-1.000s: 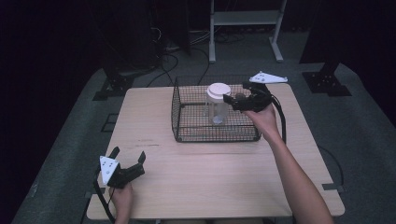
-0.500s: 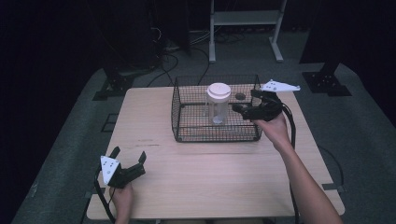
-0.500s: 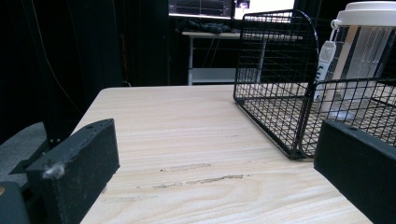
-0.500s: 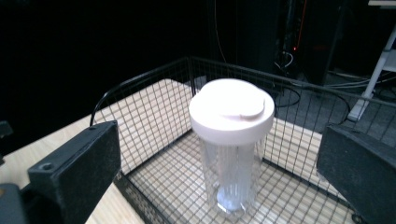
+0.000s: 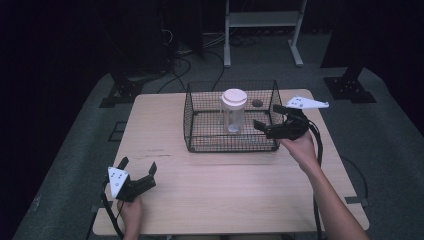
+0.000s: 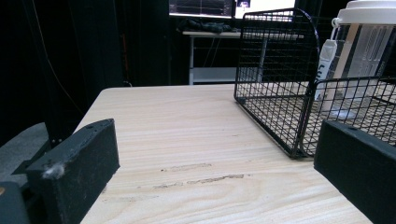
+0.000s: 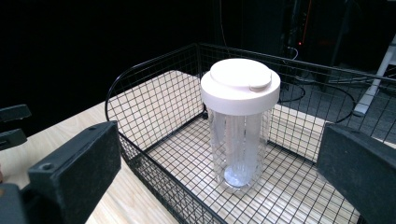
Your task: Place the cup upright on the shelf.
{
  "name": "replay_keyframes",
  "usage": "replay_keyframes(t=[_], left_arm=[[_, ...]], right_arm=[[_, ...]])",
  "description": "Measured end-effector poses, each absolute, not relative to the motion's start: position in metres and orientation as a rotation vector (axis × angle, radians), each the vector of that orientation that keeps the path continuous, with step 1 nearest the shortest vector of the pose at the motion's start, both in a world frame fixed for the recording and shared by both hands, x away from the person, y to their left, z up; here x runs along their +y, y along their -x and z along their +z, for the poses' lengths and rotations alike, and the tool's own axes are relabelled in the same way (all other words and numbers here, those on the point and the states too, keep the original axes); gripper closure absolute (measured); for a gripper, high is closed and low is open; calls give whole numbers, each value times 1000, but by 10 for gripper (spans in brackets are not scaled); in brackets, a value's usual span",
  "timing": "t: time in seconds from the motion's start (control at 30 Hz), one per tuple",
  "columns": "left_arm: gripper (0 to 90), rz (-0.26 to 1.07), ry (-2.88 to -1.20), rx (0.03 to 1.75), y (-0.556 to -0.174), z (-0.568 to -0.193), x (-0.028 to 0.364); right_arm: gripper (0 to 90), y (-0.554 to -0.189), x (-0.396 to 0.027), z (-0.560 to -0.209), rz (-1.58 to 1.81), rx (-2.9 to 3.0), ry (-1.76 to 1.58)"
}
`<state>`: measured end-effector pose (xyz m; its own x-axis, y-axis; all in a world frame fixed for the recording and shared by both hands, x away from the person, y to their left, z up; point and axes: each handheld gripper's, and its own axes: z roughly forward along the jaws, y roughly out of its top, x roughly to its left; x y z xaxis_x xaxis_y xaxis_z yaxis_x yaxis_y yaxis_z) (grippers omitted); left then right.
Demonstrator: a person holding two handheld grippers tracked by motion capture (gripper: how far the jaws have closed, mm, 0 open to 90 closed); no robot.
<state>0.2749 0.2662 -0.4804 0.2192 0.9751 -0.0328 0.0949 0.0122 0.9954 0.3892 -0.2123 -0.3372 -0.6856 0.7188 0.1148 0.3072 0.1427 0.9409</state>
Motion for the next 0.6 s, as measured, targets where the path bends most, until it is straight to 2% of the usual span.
replay_keyframes(t=[0.6], left_arm=[[0,984,-1359,1120,-275,-480,266]], right_arm=[[0,-366,-227,-345,1553,2076,-979]])
